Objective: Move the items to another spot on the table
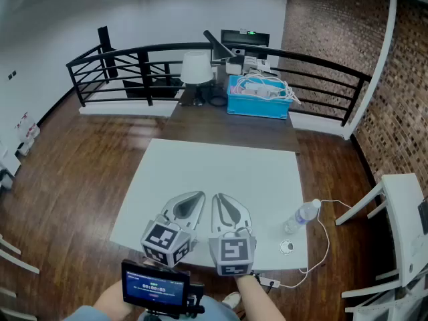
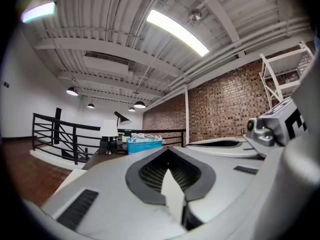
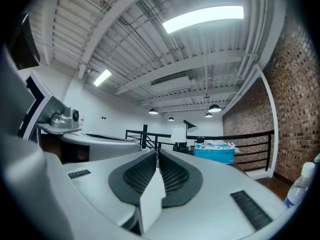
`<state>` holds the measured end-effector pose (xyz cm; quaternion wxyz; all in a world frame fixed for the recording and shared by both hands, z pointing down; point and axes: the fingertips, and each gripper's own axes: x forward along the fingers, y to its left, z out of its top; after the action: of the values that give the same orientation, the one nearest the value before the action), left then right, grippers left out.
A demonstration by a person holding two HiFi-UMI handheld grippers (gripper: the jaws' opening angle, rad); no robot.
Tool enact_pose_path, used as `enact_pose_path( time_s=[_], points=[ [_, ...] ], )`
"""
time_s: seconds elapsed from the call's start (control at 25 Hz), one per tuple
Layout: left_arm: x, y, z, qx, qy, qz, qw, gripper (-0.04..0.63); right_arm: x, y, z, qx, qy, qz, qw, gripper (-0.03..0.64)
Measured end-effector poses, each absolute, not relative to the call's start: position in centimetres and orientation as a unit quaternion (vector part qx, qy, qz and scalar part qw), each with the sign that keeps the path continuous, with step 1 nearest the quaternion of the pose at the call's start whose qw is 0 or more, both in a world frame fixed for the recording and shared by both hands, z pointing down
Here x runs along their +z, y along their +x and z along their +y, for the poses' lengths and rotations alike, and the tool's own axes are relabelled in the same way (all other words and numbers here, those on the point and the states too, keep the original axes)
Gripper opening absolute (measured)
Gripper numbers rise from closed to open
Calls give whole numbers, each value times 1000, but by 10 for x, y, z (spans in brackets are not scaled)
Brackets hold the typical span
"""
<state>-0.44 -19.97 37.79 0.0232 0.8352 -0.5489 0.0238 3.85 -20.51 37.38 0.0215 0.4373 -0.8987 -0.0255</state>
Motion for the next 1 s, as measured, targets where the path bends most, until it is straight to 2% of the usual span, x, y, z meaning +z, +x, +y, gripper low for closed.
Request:
enact_pose_path(
  time_s=[0.32, 0.4, 0.72, 0.84, 1.0],
  points=[
    [385, 37, -202, 27, 852, -523, 24, 8, 380, 79, -207, -21, 460, -887, 16, 31],
    [385, 52, -203, 25, 855, -517, 22, 8, 382, 93, -209, -16, 468, -883, 14, 109],
    [396, 127, -206, 21, 879, -476, 22, 9, 397, 168, -213, -13, 518, -855, 24, 112],
    [397, 159, -208, 24, 887, -461, 28, 11, 400, 200, -214, -11, 537, -843, 29, 147],
    [407, 194, -211, 19, 894, -446, 32, 11, 404, 241, -212, -17, 562, -826, 35, 149]
  ],
)
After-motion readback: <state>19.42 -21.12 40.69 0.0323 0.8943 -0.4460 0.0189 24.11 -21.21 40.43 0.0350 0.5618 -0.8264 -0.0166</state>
